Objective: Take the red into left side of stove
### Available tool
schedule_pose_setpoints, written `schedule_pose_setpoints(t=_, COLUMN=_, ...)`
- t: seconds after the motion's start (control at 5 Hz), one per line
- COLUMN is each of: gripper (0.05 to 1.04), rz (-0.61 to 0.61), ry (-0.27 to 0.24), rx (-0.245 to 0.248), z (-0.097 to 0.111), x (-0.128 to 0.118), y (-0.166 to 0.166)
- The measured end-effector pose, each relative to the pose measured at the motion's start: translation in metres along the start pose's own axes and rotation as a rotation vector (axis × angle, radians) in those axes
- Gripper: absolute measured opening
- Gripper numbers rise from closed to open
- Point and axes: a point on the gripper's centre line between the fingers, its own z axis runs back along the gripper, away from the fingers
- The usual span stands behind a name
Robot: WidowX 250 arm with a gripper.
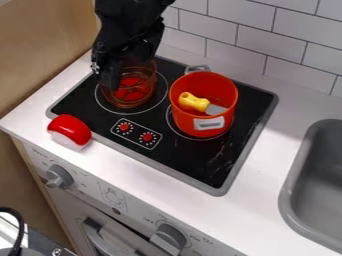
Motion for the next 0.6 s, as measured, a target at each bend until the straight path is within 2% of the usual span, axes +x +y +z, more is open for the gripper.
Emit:
schedule_pose_setpoints(t=0.2, gripper=0.999, rz=-0.008, ry=0.003, rx=0.023, z=-0.0054, x=-0.0025, y=0.0026)
schedule_pose_setpoints(t=0.6, gripper=0.999, rz=-0.008, ry=0.004, rx=0.025, z=-0.0057, x=-0.0029, y=0.0026)
